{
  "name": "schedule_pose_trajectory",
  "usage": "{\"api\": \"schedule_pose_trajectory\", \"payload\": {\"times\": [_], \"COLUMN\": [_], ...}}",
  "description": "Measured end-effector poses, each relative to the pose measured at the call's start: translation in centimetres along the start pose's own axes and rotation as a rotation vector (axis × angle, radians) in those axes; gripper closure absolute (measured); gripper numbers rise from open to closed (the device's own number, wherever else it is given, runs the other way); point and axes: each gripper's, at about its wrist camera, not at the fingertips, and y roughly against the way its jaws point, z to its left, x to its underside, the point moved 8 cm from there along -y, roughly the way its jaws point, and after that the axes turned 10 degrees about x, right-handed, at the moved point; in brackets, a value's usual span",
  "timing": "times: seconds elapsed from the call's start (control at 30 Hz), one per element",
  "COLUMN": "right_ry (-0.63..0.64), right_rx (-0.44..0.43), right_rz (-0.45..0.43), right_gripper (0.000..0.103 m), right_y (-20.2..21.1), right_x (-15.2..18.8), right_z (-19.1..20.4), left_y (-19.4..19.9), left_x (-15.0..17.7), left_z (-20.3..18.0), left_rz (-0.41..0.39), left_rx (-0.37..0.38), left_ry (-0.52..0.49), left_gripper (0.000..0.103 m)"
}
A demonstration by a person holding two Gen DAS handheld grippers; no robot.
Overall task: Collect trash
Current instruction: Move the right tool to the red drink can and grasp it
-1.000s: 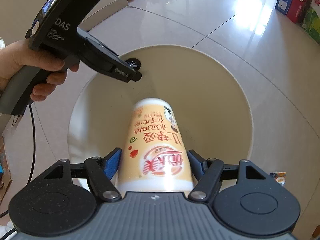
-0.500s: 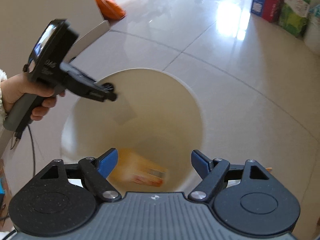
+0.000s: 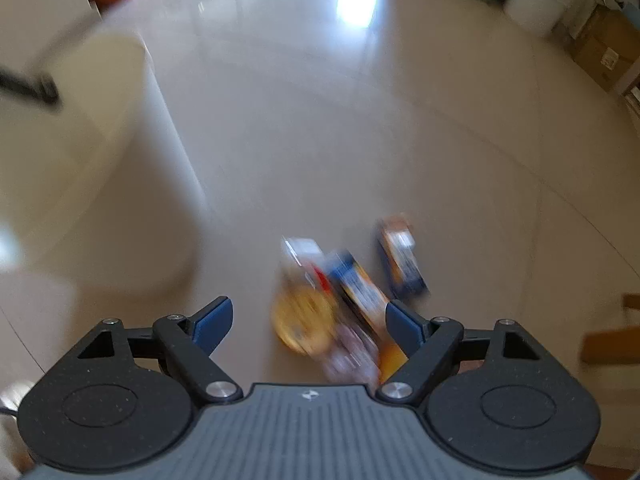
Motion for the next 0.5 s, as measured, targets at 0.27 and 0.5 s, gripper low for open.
{"api": "schedule_pose_trajectory", "payload": {"times": [0.27, 0.5], "right_ry": [-0.082, -0.252], "right_rx": [0.056, 0.013], "right_rz": [0.057, 0.148], "right_gripper": [0.002, 0.000], "right_y": [-5.9, -12.9], "right_x": [9.5, 15.3], "right_z": [-3.1, -2.8], "left_y": [0.2, 0.2], "left_x": [0.2, -0.1], "left_z": [0.0, 0.0], "left_rz": [-0.008, -0.001], "left_rx": [-0.006, -0.012], "left_ry": [0.029, 0.037], "left_gripper": [0.089, 0.089]}}
